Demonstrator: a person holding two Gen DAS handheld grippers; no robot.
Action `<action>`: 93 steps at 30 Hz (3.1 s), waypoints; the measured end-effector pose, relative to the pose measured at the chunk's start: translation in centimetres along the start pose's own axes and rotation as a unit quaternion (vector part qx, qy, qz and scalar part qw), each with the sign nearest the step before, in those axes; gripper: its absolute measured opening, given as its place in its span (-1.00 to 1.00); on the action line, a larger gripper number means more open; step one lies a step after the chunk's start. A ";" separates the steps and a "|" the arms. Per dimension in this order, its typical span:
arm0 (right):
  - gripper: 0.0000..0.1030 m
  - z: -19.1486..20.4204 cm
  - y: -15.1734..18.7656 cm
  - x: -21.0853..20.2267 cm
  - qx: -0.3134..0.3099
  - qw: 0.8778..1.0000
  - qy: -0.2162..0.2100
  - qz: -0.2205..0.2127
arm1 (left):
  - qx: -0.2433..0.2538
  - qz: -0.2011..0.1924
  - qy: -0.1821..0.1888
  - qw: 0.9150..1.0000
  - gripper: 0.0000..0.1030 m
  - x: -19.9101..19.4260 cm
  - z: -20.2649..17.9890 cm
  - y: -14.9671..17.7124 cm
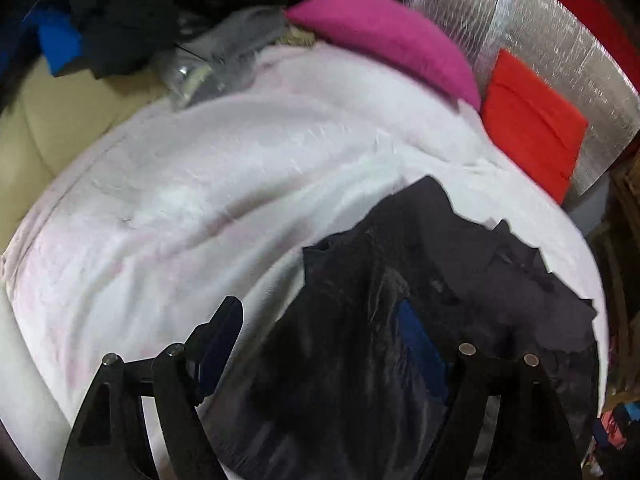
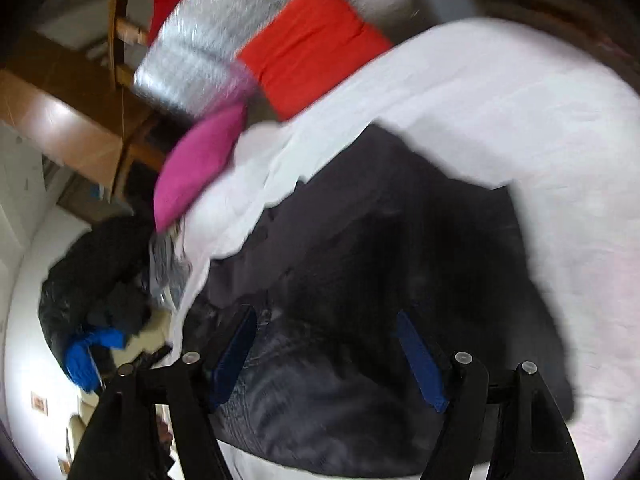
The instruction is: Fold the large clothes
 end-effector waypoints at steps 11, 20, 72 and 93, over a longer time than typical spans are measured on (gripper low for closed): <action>0.09 5.3 4.3 7.0 -0.218 0.960 0.162 0.067 | 0.058 0.001 0.006 0.998 -0.53 2.0 -2.2 1.2; -0.87 6.0 2.3 6.1 -0.251 0.944 0.214 -0.004 | 0.079 -0.064 0.025 0.995 -0.77 1.9 -5.2 -1.9; 0.68 6.6 -11.7 2.6 -0.142 0.970 0.172 -0.093 | 0.077 -0.021 -0.021 0.997 0.20 3.3 -3.3 -1.1; -0.45 19.8 -4.0 22.7 -0.359 0.906 0.200 0.097 | 0.116 -0.051 -0.033 0.991 0.21 2.0 -3.9 -1.0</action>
Point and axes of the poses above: each gripper's, at about its wrist camera, not at the fingertips, and x roughly the way its jaws point, z to its left, y to its underside, the point moved 6 cm from there along x, roughly the way its jaws point, and after that the axes turned 5 degrees about -x, right-handed, at the moved point
